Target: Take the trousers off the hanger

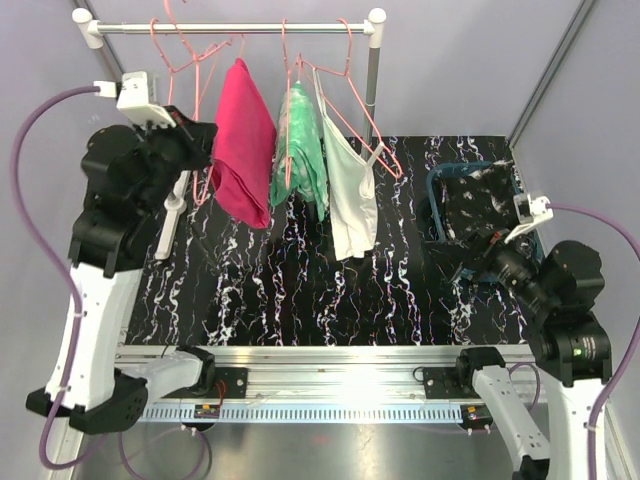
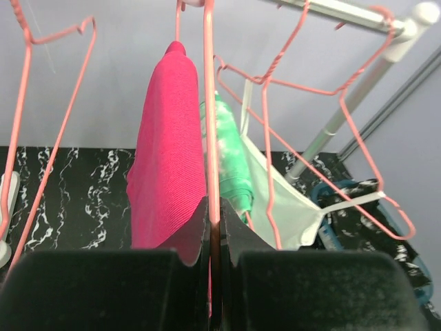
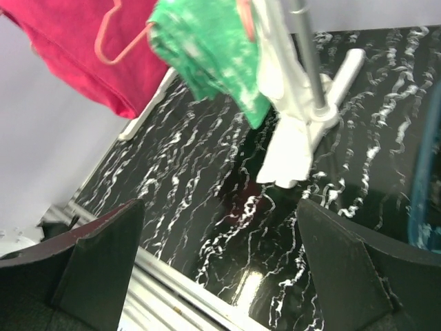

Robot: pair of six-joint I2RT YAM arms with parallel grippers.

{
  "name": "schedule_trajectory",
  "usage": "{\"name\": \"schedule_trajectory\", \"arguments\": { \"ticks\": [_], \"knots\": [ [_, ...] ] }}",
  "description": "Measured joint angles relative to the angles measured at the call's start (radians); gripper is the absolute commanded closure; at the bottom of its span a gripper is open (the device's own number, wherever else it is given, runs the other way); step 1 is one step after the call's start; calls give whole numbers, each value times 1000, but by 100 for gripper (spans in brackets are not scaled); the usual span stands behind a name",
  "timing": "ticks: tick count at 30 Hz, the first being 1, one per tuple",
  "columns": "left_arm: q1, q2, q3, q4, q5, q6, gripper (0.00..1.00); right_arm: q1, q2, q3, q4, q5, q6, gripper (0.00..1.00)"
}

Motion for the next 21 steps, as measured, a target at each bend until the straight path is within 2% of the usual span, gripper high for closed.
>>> {"name": "schedule_trajectory", "arguments": {
  "ticks": [4, 10, 16, 18, 21],
  "knots": [
    [0, -73, -23, -5, 8, -23, 100, 100, 96, 100, -19, 10, -35, 0],
    [0, -209, -138, -32, 15, -73, 100, 305, 298, 301, -45, 82, -100, 1],
    [0, -330, -211, -127, 19, -125, 100, 417, 426, 344, 13, 100, -103, 1],
    [0, -381, -248, -138, 24, -145, 100, 497, 460, 344, 42, 126, -108, 0],
    [0, -439, -264, -189, 34, -179, 100, 682, 516, 357, 70, 224, -140, 1]
  ]
}}
